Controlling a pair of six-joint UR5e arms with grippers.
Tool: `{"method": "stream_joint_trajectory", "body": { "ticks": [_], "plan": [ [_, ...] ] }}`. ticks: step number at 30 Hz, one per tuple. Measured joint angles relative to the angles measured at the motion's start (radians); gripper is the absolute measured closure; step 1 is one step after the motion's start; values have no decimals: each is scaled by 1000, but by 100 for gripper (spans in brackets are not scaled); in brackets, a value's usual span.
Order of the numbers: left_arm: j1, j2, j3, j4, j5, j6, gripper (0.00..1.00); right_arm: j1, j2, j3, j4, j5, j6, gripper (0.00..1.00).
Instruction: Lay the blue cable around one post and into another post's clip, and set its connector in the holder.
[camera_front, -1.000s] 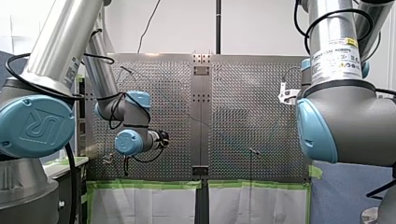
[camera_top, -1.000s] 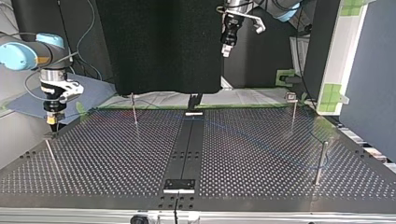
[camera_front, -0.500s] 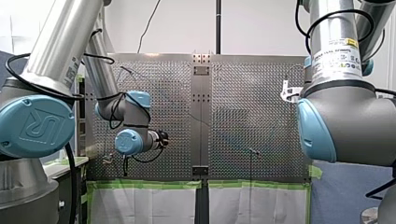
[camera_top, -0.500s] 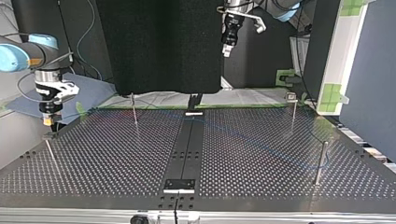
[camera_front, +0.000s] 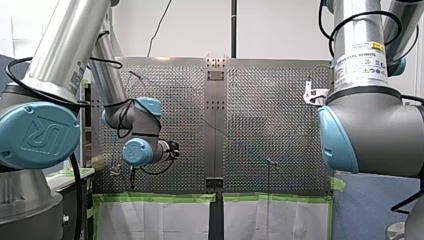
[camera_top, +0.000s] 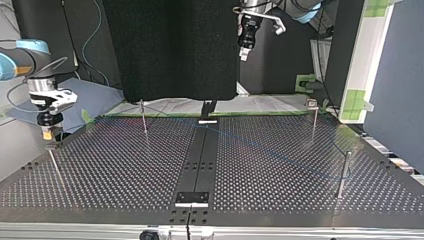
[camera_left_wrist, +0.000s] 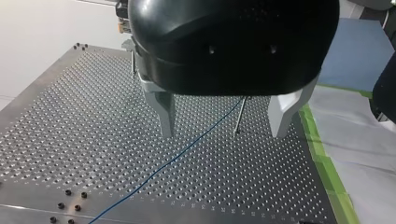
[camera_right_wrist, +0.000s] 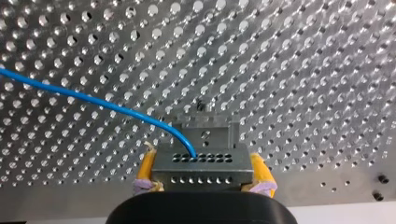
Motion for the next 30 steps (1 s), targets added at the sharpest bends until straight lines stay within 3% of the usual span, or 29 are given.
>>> {"method": "stream_joint_trajectory", "body": {
  "ticks": [5,17,30],
  "plan": [
    [0,0,0,-2,-1,1,0,-9,1,-9,8,-24,3,100],
    [1,0,0,-4,-3,3,0,-35,4,-25,16,-44,6,100],
    [1,0,0,-4,-11,3,0,-37,11,-25,15,-84,2,100]
  ]
}}
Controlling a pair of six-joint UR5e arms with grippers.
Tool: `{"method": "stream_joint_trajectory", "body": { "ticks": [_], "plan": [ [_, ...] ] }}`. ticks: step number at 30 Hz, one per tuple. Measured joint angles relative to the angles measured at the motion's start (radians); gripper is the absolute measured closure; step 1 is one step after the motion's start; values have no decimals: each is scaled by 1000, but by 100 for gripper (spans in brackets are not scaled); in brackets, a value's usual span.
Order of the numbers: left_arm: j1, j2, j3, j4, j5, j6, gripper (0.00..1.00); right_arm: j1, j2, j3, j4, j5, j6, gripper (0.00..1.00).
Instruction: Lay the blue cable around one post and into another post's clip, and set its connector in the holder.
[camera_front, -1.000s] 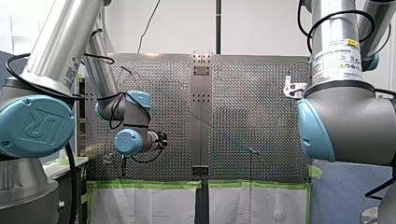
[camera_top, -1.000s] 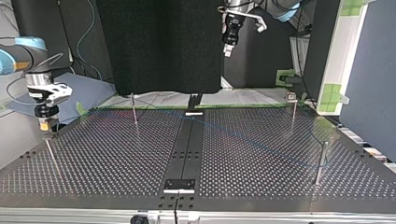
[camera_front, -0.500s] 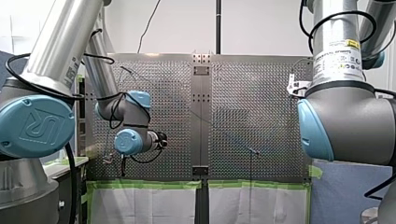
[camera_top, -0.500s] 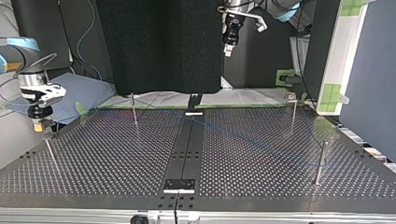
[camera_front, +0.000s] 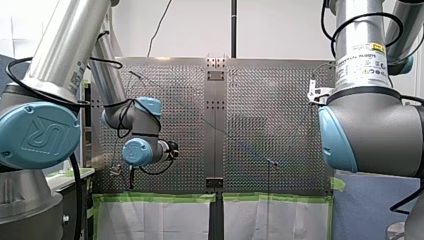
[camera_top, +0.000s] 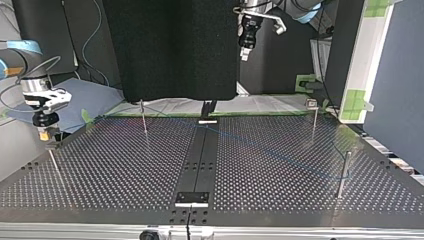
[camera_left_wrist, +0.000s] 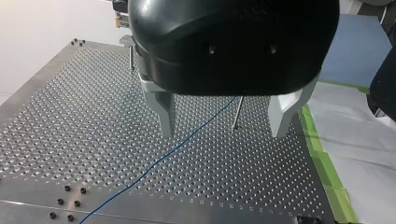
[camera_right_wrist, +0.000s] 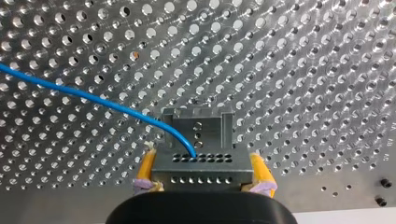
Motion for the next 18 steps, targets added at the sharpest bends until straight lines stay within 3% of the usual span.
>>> {"method": "stream_joint_trajectory", "body": {
  "ticks": [18],
  "plan": [
    [0,0,0,-11,-2,5,0,2,32,-50,24,-1,-20,100]
  ]
}}
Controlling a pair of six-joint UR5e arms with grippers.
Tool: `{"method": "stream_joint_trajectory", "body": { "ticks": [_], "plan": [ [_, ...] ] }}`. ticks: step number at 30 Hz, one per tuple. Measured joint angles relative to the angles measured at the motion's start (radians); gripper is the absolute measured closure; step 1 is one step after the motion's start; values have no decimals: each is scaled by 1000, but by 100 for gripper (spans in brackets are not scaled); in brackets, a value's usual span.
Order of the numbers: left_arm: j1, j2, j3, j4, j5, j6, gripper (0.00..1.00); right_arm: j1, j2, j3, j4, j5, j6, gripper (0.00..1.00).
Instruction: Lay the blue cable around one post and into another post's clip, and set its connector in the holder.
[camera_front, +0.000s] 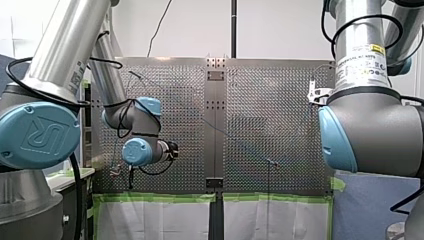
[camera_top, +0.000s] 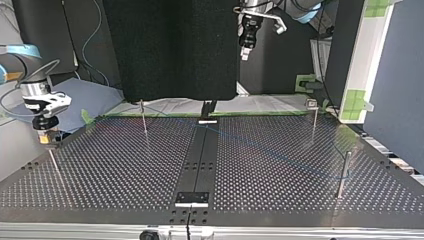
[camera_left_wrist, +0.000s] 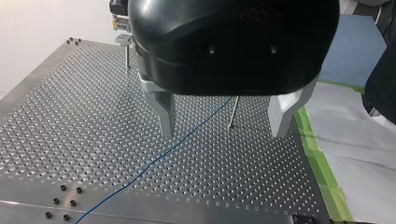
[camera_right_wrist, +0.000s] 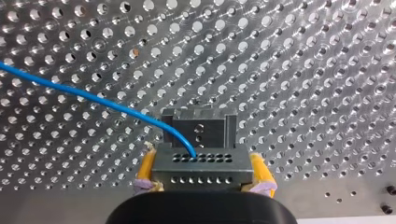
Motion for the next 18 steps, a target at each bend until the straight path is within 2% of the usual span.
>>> {"method": "stream_joint_trajectory", "body": {
  "ticks": [4,18],
  "plan": [
    [1,0,0,0,0,0,0,0,9,-15,4,-2,-3,100],
    [1,0,0,-5,0,0,0,0,21,-26,0,-41,-12,100]
  ]
}}
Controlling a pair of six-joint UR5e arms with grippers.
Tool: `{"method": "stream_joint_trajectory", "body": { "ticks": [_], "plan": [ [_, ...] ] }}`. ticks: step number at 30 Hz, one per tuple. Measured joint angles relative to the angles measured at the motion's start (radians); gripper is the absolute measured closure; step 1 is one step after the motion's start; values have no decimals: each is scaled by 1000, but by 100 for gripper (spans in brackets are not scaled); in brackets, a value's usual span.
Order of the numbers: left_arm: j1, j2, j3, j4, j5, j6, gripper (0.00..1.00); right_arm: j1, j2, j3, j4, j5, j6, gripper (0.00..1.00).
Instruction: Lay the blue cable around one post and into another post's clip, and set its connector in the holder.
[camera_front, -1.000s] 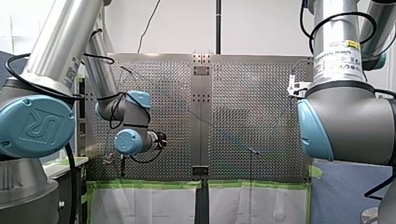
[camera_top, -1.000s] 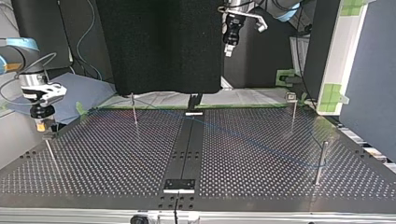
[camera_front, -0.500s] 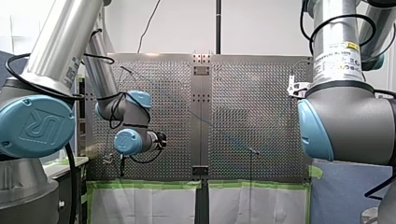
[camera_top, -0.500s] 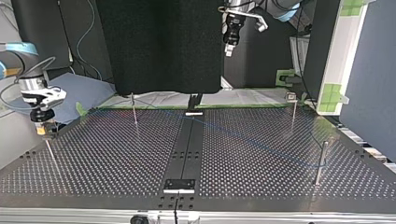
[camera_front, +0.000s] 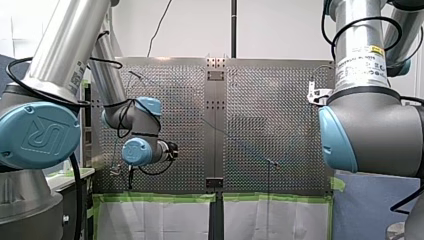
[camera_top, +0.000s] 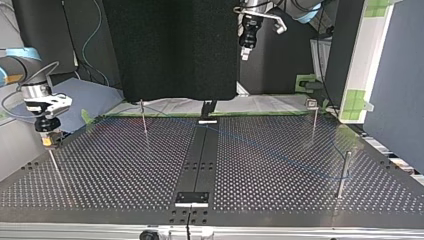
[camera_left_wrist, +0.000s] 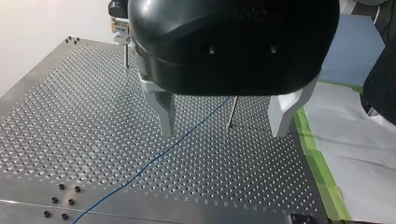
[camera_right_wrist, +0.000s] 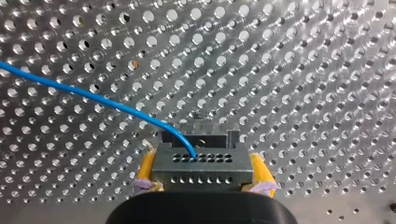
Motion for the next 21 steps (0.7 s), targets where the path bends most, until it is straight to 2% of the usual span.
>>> {"method": "stream_joint_trajectory", "body": {
  "ticks": [13,21],
  "plan": [
    [0,0,1,0,0,0,0,1,29,-6,-14,-4,-12,100],
    [3,0,1,0,0,0,0,3,33,-12,-38,-30,-15,100]
  ]
}}
